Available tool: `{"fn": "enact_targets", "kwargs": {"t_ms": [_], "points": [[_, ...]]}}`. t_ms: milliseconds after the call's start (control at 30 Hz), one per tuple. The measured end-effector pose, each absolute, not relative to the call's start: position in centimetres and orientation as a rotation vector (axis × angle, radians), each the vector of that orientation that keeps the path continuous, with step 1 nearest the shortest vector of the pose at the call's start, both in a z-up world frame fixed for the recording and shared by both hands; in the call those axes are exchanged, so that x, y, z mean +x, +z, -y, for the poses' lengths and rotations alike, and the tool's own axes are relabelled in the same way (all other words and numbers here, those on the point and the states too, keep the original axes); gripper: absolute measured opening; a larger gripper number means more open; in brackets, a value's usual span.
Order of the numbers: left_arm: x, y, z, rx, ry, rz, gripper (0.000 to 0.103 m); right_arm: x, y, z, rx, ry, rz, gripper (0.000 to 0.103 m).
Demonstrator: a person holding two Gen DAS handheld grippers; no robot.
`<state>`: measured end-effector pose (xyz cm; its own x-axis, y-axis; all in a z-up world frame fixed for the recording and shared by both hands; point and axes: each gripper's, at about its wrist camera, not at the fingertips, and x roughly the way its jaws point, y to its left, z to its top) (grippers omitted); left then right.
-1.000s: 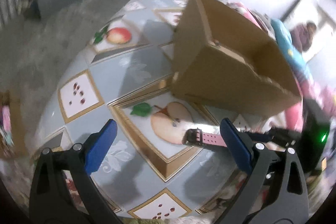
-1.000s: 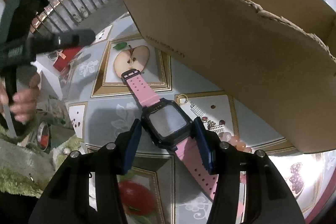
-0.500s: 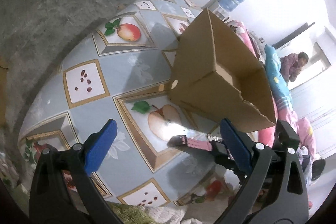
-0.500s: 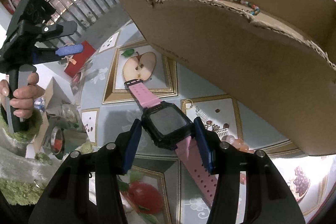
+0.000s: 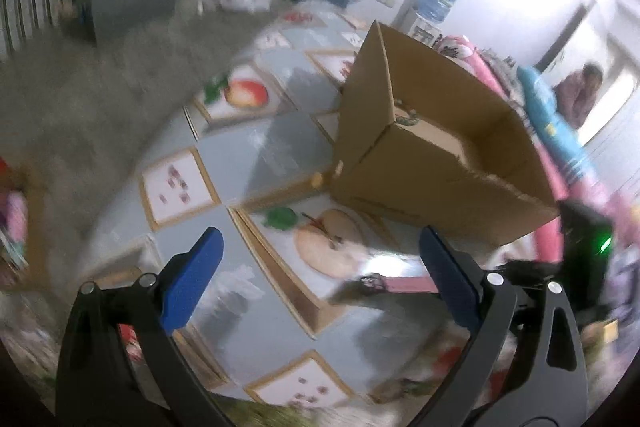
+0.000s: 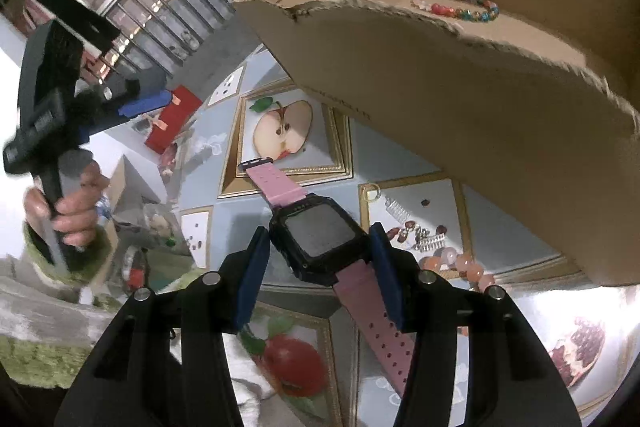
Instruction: Organize jewelry
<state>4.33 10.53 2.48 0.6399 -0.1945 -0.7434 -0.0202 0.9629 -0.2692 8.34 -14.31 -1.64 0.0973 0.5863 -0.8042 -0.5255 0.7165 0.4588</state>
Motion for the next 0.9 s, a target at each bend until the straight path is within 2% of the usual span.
{"fn": "enact_targets", "kwargs": {"t_ms": [200,267,433,600,700,767,900], "points": [[1.7,2.6,-6.9,-0.02,-0.18,-0.735,0.095,8.8,-2.1,14.9,0.094,0.82,-1.261,0.048],[0.7,2.3,-5.6,0.059,-0.203,-0.705,0.095,9.0,-2.2,15.1,0.119,0.832,-1.274,0.034],[-0.8,0.8,-2.9,0.227,-0.222,-0.68,0.095,9.5,-2.1,15.4,0.125,0.814,-1.283,0.034],[-1.4,-0.5,-2.0,0.253,-0.243,-0.694,0.095,8.7,-1.8,15.3,0.08,0.783,-1.26,0.034],[-1.6,-1.0,-1.9,0.265,-0.241,-0.697,0.095,7.7,-1.3,15.0,0.024,0.757,-1.224,0.039],[-1.6,-1.2,-2.0,0.259,-0.241,-0.697,0.095,6.9,-1.2,14.6,-0.031,0.714,-1.197,0.052],[-1.5,-1.5,-2.5,0.235,-0.236,-0.71,0.095,5.8,-1.2,13.7,-0.112,0.679,-1.151,0.06]]}}
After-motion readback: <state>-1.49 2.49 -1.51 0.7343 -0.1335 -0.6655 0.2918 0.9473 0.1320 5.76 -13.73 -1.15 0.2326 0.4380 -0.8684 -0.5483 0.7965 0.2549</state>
